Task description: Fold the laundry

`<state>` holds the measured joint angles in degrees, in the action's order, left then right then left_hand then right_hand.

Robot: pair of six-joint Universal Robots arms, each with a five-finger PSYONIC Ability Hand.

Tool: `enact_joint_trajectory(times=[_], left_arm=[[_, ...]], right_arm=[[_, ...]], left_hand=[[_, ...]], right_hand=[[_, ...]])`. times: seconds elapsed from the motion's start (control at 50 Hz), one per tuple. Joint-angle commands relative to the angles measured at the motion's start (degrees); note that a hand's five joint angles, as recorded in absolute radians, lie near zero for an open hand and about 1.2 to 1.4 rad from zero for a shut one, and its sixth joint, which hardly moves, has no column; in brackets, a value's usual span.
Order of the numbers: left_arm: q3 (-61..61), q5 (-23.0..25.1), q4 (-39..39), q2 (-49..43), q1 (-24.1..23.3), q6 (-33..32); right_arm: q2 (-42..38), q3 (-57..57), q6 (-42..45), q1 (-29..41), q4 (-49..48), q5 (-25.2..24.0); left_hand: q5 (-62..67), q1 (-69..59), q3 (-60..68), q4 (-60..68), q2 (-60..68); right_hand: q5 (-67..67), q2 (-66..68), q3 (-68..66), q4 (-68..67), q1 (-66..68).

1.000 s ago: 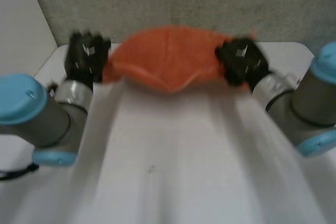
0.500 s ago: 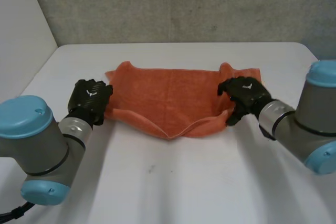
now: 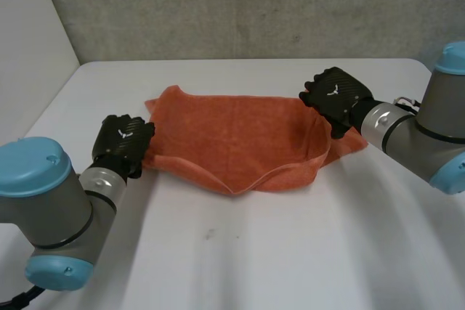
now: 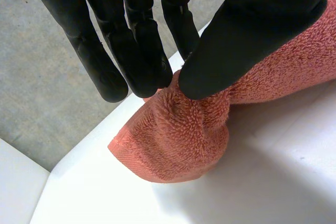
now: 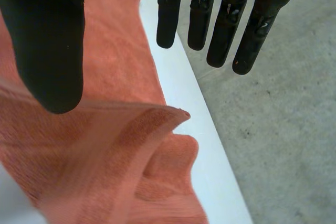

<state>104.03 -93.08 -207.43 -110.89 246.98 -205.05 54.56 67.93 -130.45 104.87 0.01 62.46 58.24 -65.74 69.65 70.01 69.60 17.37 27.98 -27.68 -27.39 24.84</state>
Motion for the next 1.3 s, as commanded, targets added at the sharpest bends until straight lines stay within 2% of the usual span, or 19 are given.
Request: enact_joint_trajectory(times=[0.02, 0.14, 0.26, 0.3, 0.32, 0.34, 0.48, 0.52, 0.54, 0.58, 0.6, 0.64, 0.7, 0.74, 0.84, 0.9, 1.04, 1.14, 1.3], left_arm=[[0.38, 0.0, 0.01, 0.15, -0.01, 0.0], [0.47, 0.09, -0.08, 0.15, 0.08, 0.0], [0.38, 0.09, -0.08, 0.15, 0.52, 0.0], [0.38, 0.09, -0.08, 0.15, 0.69, 0.0], [0.38, 0.09, -0.08, 0.15, 0.69, 0.0], [0.38, 0.09, -0.08, 0.15, 0.87, 0.0], [0.82, 0.09, 0.18, 0.06, 1.22, 0.0], [1.78, 0.35, 0.88, 0.06, 1.13, -0.09], [1.79, 0.36, 0.88, 0.06, 1.13, -0.09], [1.96, 0.44, 1.24, 0.06, 1.13, -0.18], [1.96, 0.44, 1.5, 0.06, 1.04, -0.27], [1.88, 0.62, 1.59, 0.15, 1.13, -0.27], [1.79, 0.71, 1.59, 0.15, 1.22, -0.27], [1.26, 0.79, 1.67, 0.15, 1.83, -0.44], [0.56, 1.5, 1.68, -0.02, 3.06, -0.53], [-0.05, 3.07, 1.76, -0.64, 4.2, -0.62], [0.29, 10.55, 2.91, -0.82, 8.95, -0.53], [0.3, 16.61, 8.77, -0.46, 13.16, -0.09], [0.21, 18.28, 17.05, 0.24, 17.65, 0.0]], right_arm=[[-6.21, -4.47, 10.11, -0.02, -0.19, -0.23], [-8.51, -5.18, 11.27, -0.02, -0.36, -0.67], [-11.06, -5.09, 12.5, -0.02, -1.06, -1.38], [-11.76, -5.09, 13.55, -0.02, -1.24, -1.64], [-11.76, -5.09, 13.55, -0.02, -1.24, -1.64], [-11.67, -5.0, 13.81, -0.1, -1.24, -1.99], [-8.86, -3.15, 8.8, -0.72, -1.15, -1.46], [-6.06, -1.23, 0.24, -1.51, -1.41, 1.59], [-6.05, -1.22, 0.19, -1.51, -1.42, 1.61], [-2.99, 0.53, -9.17, -3.17, -1.42, 8.52], [-2.97, 0.54, -9.21, -3.18, -1.42, 8.55], [-1.31, 2.81, -15.95, -4.58, -1.59, 15.64], [-0.77, 4.05, -18.09, -5.38, -1.59, 18.4], [0.62, 6.59, -19.84, -6.69, -1.59, 20.59], [1.16, 9.85, -20.64, -7.14, -1.77, 20.16], [1.25, 11.17, -21.34, -7.14, -2.64, 19.81], [1.33, 11.7, -22.31, -7.31, -3.26, 19.72], [1.33, 12.31, -22.57, -7.66, -3.44, 19.72], [0.81, 12.23, -22.57, -7.66, -4.05, 19.72]], left_hand=[[11.76, -14.26, 10.35, 9.99, 10.4], [11.76, -14.26, 10.35, 9.99, 10.4], [11.76, -14.26, 10.35, 9.99, 10.4], [11.76, -14.26, 10.35, 9.99, 10.4], [11.76, -14.26, 10.35, 9.99, 10.4], [11.76, -14.26, 10.35, 9.99, 10.4], [11.76, -14.26, 10.35, 9.99, 10.4], [11.76, -14.26, 10.35, 9.99, 10.4], [11.76, -14.26, 10.35, 9.99, 10.4], [11.76, -14.26, 10.35, 9.99, 10.4], [3.12, -5.62, 1.71, 1.35, 1.76], [-4.67, 2.17, -6.08, -6.44, -6.03], [-9.58, 7.08, -10.99, -11.35, -10.94], [-21.14, 18.64, -22.55, -22.91, -22.5], [-38.78, 36.28, -40.19, -40.55, -40.14], [-43.38, 40.88, -44.79, -45.15, -44.74], [-42.88, 40.39, -44.3, -44.66, -44.25], [-41.88, 39.38, -43.29, -43.65, -43.24], [-41.37, 38.88, -42.79, -43.15, -42.73]], right_hand=[[2.72, 2.11, -2.42, -2.7, 5.26], [3.06, 2.45, -2.76, -3.04, 5.6], [12.99, 12.38, -12.68, -12.97, 15.52], [38.08, 37.47, -37.77, -38.06, 40.61], [38.22, 37.61, -37.91, -38.2, 40.75], [52.48, 51.87, -52.18, -52.46, 55.02], [52.63, 52.02, -52.32, -52.61, 55.16], [52.63, 52.02, -52.32, -52.61, 55.16], [52.63, 52.02, -52.32, -52.61, 55.16], [52.63, 52.02, -52.32, -52.61, 55.16], [52.63, 52.02, -52.32, -52.61, 55.16], [52.63, 52.02, -52.32, -52.61, 55.16], [52.63, 52.02, -52.32, -52.61, 55.16], [52.63, 52.02, -52.32, -52.61, 55.16], [52.63, 52.02, -52.32, -52.61, 55.16], [52.63, 52.02, -52.32, -52.61, 55.16], [52.63, 52.02, -52.32, -52.61, 55.16], [52.63, 52.02, -52.32, -52.61, 55.16], [52.63, 52.02, -52.32, -52.61, 55.16]])
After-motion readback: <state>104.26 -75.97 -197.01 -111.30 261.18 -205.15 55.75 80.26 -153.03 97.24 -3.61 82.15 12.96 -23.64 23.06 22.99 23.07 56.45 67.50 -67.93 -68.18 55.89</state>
